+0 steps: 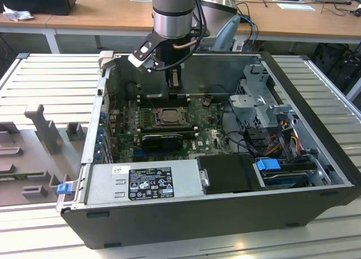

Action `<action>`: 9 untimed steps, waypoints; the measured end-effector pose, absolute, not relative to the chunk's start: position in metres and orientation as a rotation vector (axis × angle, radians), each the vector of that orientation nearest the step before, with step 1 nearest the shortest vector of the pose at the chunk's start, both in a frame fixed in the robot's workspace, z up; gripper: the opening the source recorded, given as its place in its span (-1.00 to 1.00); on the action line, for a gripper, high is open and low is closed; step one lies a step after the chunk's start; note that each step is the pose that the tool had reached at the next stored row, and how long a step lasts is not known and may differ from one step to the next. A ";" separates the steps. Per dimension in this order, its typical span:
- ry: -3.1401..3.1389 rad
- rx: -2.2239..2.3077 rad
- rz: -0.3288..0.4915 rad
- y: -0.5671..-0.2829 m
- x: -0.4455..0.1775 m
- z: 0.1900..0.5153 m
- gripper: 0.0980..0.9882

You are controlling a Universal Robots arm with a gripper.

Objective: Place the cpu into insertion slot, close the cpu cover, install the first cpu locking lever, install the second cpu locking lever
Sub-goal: 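Install the first cpu locking lever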

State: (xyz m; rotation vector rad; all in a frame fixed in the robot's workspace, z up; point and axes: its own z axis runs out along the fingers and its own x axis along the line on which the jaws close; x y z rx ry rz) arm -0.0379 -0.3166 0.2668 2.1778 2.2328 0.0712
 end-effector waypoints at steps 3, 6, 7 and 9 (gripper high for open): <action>2.233 2.178 0.071 -0.317 -0.038 0.272 -0.98; 2.237 2.174 0.072 -0.317 -0.038 0.272 -0.98; 2.244 2.166 0.071 -0.317 -0.038 0.272 -0.98; 2.297 2.112 0.072 -0.317 -0.038 0.272 -0.98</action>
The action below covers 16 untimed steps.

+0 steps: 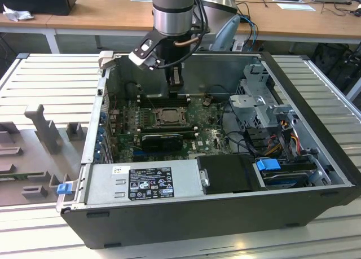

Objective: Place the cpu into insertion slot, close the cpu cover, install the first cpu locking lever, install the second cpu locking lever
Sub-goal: 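Install the first cpu locking lever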

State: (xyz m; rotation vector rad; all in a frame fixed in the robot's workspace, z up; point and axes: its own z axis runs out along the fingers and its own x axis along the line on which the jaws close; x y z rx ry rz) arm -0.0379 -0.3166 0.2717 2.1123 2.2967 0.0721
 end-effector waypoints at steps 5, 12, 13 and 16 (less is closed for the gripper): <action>2.375 2.027 0.073 -0.317 -0.038 0.272 -0.98; 2.429 1.964 0.074 -0.317 -0.038 0.272 -0.98; 2.435 1.956 0.074 -0.317 -0.038 0.272 -0.98; 2.454 1.933 0.074 -0.317 -0.038 0.272 -0.98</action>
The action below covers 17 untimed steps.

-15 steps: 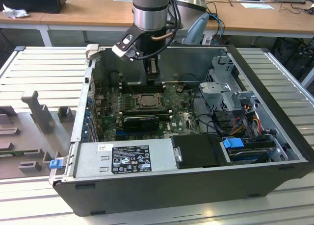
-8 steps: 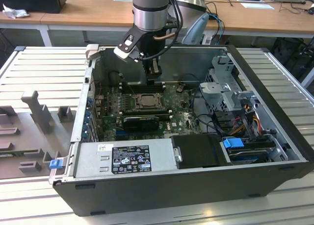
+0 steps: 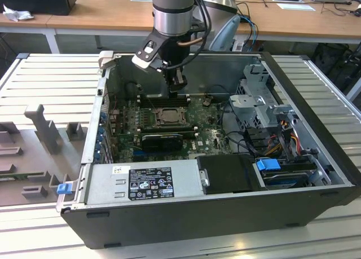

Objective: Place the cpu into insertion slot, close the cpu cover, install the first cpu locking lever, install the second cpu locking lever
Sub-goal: 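Install the first cpu locking lever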

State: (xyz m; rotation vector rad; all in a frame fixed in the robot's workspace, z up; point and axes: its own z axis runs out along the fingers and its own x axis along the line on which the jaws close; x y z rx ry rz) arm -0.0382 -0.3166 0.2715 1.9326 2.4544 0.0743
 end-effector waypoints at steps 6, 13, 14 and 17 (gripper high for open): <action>2.510 1.862 0.075 -0.317 -0.038 0.272 -0.98; 2.561 1.794 0.076 -0.317 -0.038 0.272 -0.98; 2.576 1.772 0.076 -0.317 -0.038 0.272 -0.98; 2.601 1.737 0.076 -0.317 -0.038 0.272 -0.98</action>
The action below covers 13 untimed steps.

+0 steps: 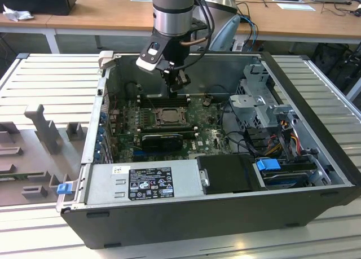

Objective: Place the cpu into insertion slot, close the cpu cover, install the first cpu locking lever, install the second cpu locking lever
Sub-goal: 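Install the first cpu locking lever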

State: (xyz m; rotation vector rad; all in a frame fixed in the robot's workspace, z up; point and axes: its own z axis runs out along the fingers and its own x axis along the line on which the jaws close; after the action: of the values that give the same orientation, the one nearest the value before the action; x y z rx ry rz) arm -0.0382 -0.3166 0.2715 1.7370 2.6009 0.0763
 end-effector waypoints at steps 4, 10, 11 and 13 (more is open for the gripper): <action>2.657 1.654 0.077 -0.317 -0.038 0.272 -0.98; 2.722 1.547 0.078 -0.317 -0.038 0.272 -0.98; 2.732 1.531 0.078 -0.317 -0.038 0.272 -0.98; 2.754 1.492 0.078 -0.317 -0.038 0.272 -0.98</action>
State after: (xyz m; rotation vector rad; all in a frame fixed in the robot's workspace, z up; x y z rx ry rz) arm -0.0382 -0.3166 0.2715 1.4922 2.7539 0.0780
